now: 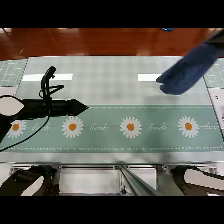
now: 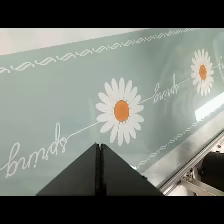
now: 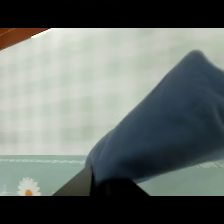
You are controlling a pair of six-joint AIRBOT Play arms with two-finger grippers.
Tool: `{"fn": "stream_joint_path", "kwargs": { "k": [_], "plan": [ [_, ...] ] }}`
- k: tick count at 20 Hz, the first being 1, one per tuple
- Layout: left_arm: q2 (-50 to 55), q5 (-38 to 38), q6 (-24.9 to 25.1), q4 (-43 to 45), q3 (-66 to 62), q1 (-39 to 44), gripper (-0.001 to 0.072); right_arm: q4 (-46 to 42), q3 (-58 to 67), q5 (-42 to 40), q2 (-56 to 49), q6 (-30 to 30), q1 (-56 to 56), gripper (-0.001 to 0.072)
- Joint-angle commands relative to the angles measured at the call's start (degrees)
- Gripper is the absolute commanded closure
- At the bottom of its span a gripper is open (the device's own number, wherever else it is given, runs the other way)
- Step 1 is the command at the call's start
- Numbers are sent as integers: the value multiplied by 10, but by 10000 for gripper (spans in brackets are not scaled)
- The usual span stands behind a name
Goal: Fold the shirts.
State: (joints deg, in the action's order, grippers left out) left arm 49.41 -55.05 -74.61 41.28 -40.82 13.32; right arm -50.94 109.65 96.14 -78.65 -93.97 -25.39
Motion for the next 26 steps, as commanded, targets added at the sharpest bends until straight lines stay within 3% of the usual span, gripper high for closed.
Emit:
{"fn": "stream_joint_path", "kwargs": {
  "k": [1, 5, 12, 17, 18, 19, 20, 22, 24, 26],
  "plan": [
    [0, 21, 0, 0, 0, 7, 682, -85, 3, 103, 40, -3, -101, 676],
    [3, 55, 0, 0, 0, 8, 682, -122, -108, 103, 134, -3, -184, 677],
    [3, 92, 0, 0, 0, 8, 682, -347, -464, 103, 353, 16, -358, 676],
    [3, 112, 10, 1, 0, 7, 682, -446, -567, 104, 429, 11, -357, 675],
    [5, 116, 19, 1, 0, 7, 682, -467, -575, 104, 434, 9, -352, 636],
    [9, 119, 20, 1, 0, 7, 682, -479, -581, 104, 435, 2, -351, 399],
    [16, 120, 21, 1, 0, 7, 682, -482, -583, 104, 434, 3, -351, 303],
    [34, 127, 23, 1, 0, 7, 682, -487, -583, 102, 434, 3, -351, 303],
    [53, 127, 63, 2, -8, -4, 682, -474, -579, 90, 427, 3, -351, 304],
    [65, 90, 67, 13, -33, -44, 682, -369, -537, 67, 395, 3, -351, 333]
  ]
}}
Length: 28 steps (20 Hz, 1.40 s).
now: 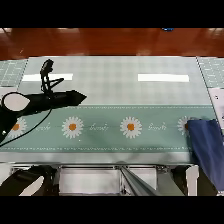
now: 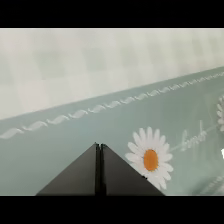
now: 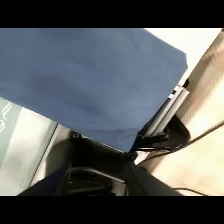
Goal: Fold the shirts.
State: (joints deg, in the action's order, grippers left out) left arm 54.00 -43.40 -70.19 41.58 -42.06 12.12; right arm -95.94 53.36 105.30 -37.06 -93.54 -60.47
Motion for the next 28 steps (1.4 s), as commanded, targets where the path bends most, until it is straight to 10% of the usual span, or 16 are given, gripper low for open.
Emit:
{"fn": "stream_joint_path", "kwargs": {
  "k": [1, 3, 5, 13, 28],
  "plan": [
    [20, -48, 23, 22, -38, -61, 682, 196, 69, -61, -46, -2, 0, 460],
    [21, -71, 22, 32, -81, -120, 682, 460, 146, -180, -90, 19, 14, 675],
    [26, -101, 15, 32, -153, -165, 683, 589, 201, -289, -137, 33, 107, 676],
    [147, -201, -202, 322, -353, -54, 682, 134, 322, -296, -428, -21, 707, 676],
    [187, -257, -236, 320, -353, -57, 682, 53, 322, -262, -482, -42, 753, 675]
  ]
}}
